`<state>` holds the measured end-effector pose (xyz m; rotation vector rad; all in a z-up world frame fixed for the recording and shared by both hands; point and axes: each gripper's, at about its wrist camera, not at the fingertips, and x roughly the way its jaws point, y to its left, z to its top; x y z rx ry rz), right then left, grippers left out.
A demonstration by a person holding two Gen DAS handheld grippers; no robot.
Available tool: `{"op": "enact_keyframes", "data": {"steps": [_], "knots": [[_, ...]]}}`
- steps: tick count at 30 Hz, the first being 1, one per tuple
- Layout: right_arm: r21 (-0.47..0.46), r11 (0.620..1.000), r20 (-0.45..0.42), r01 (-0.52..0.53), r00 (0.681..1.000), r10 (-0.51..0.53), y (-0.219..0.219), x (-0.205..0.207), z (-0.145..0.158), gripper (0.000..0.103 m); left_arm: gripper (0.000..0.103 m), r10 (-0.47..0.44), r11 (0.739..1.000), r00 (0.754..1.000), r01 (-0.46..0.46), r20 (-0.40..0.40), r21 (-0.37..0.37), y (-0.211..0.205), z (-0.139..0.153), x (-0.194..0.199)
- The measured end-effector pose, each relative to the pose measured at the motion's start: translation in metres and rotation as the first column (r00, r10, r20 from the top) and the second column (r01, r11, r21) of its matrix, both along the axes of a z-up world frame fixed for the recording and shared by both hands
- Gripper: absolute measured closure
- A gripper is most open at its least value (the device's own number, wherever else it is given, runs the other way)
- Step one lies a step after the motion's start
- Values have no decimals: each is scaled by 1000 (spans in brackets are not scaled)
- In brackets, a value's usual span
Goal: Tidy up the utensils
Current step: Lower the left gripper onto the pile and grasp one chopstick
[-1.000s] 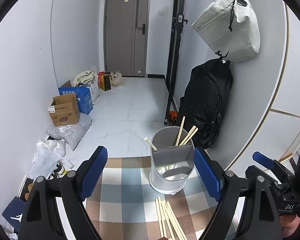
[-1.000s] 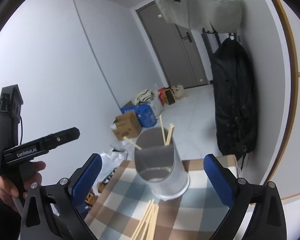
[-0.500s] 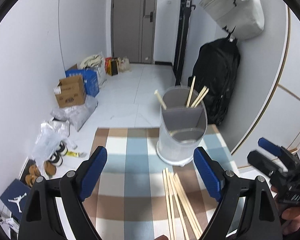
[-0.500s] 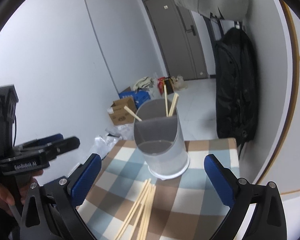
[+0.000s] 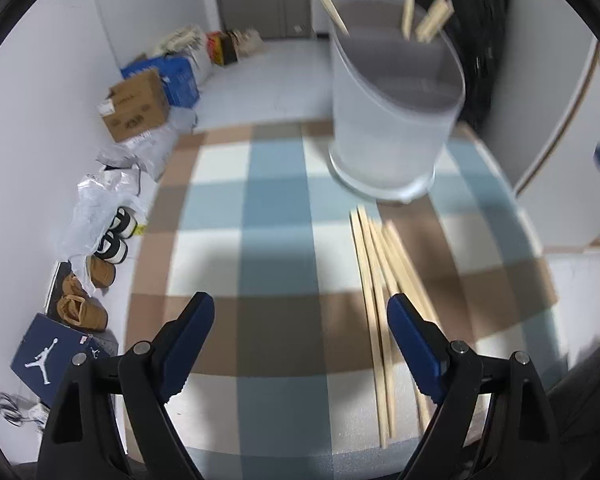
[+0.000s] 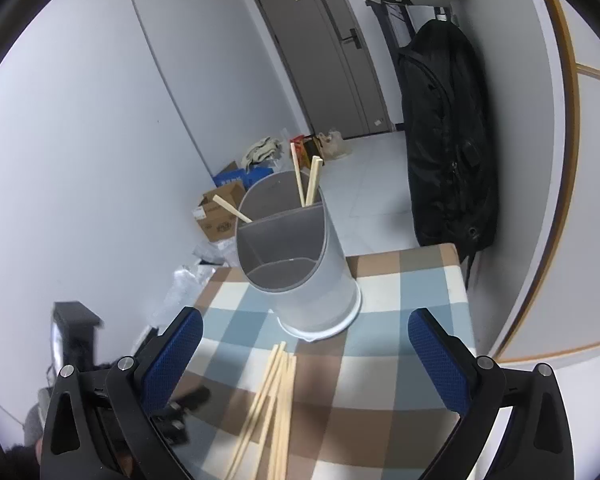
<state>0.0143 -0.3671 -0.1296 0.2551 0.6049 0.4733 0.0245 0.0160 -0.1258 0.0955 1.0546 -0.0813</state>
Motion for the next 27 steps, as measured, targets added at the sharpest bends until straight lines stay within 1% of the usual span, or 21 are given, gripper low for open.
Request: {"op": "enact_keyframes", "data": {"steps": [3,8,10,12,14,20,25,27], "knots": [[-21,1000,-8,-4,1000,4,2,1,-2,0,18,-22,1000,997,23,-72,20,-7,-17,3],[-32,999,-15,2,1000,-2,1,3,-3,0,18,-20,1000,992,23,-124,21,-7,-26,2],[-30,1000,-15,6,1000,-7,1,4,-3,0,18,-15,999,990,20,-139,40,-8,-30,3],[-37,999,-16,4,1000,-5,2,4,-3,0,18,-10,1000,988,14,-153,25,-7,-32,2],[-44,999,-19,-2,1000,1,5,3,-3,0,18,-7,999,987,12,-158,34,-9,-33,4],[-58,998,-9,-24,1000,24,9,-1,-1,0,18,-3,1000,987,8,-160,31,-12,-33,15],[-35,999,-34,-9,999,8,0,5,-3,0,18,13,1000,987,-12,-159,4,-15,-33,34],[-23,1000,-48,6,999,-7,-6,9,-4,0,18,12,1000,989,-8,-147,26,-20,-35,42]]}}
